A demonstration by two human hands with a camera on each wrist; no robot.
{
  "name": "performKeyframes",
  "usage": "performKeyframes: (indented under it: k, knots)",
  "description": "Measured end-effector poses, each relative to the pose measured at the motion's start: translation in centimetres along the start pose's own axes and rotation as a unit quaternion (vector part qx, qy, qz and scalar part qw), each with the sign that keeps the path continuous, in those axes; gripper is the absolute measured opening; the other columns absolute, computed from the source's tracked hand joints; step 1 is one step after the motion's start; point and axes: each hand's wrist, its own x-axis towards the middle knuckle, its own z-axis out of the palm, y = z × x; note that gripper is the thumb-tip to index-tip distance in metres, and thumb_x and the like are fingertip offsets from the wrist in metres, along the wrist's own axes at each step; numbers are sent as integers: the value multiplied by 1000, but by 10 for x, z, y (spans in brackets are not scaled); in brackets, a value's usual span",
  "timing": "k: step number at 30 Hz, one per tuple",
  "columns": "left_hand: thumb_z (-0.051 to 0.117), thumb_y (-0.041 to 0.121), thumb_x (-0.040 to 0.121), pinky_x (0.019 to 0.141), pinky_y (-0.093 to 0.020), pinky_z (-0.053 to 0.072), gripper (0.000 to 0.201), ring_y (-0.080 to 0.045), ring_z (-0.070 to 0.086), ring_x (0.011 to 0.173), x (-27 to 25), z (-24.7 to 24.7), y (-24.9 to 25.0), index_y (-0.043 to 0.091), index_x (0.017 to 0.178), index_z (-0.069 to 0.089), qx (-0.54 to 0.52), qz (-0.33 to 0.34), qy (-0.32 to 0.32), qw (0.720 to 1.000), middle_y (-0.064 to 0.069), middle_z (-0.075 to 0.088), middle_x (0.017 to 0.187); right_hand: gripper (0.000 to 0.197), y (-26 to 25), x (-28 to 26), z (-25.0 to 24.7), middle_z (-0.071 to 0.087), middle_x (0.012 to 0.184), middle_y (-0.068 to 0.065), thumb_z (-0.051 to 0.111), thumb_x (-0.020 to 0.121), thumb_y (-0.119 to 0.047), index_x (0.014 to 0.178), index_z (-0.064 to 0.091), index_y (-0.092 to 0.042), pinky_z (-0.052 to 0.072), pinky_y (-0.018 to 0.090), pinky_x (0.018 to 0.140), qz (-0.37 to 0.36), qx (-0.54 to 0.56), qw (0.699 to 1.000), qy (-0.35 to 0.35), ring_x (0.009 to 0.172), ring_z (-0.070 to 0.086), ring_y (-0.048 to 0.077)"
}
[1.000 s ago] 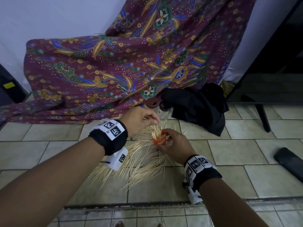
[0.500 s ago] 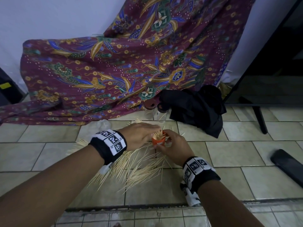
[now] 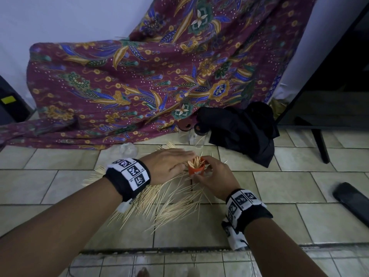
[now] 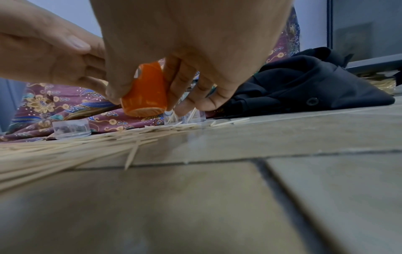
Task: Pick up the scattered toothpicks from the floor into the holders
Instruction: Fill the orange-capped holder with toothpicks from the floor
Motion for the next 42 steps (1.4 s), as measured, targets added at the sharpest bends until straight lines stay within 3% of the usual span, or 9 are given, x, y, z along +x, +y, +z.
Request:
performKeyframes:
  k: [4,9,11,16,21,24,27,33,42]
  knots:
    - [37,21,103,109,-9,12,48,-3,26,140,-7,-10,-12,26,150,31,-22,-55,51,997,9,33,153,52,-1,1,-1,64,107,-13,78,76,-44,122,60,-27,36,4,71,11,-3,1000,0,92,56,1]
    - [42,27,100,108,-34,33,42,-19,40,131,-15,-11,-35,25,141,46,38,-133,15,990,3,47,144,52,-13,3,-5,61,105,-15,78,77,-42,122,59,-25,45,17,76,-11,-7,1000,3,91,57,4]
    - [48,34,97,107,-36,36,44,-19,42,130,-17,-8,-42,25,140,47,58,-139,-9,988,3,48,143,53,-20,8,-4,63,108,-14,78,76,-44,122,59,-26,41,13,72,-21,-11,1000,6,91,57,4]
    - [56,67,80,99,-41,43,75,-20,45,123,-28,5,-43,30,143,37,122,-143,-108,976,6,44,140,59,-30,16,7,63,111,-12,79,75,-47,125,57,-25,41,19,79,-17,-18,1000,-4,94,55,4]
    - [58,73,74,90,-35,43,67,-19,48,112,-38,7,-42,31,126,54,172,-150,-71,971,3,50,124,63,-35,13,22,64,118,-8,79,76,-45,130,55,-24,41,18,81,-13,-30,999,-24,98,56,4]
    - [59,77,69,95,-39,45,74,-19,51,114,-42,9,-44,29,125,56,169,-156,-110,967,5,54,128,63,-39,12,26,64,120,-5,81,76,-41,131,55,-21,44,18,83,-14,-24,999,-28,96,58,5]
    - [64,69,73,96,-40,47,70,-21,54,117,-43,11,-42,27,128,56,152,-162,-125,967,4,53,134,64,-40,13,27,64,120,-5,80,76,-40,131,54,-21,46,19,83,-12,-23,999,-28,95,59,4]
    - [57,40,93,84,-35,50,27,-26,61,102,-42,14,-34,23,110,67,152,-168,-89,970,-1,64,109,66,-41,13,28,63,123,-3,79,77,-42,133,53,-20,47,21,85,-13,-35,999,-34,99,60,8]
    - [56,37,92,86,-38,53,23,-26,64,97,-38,12,-39,30,109,70,71,-227,-32,971,-4,68,113,67,-40,14,28,62,124,-3,79,76,-45,133,53,-22,50,25,86,-5,-42,999,-26,100,61,10]
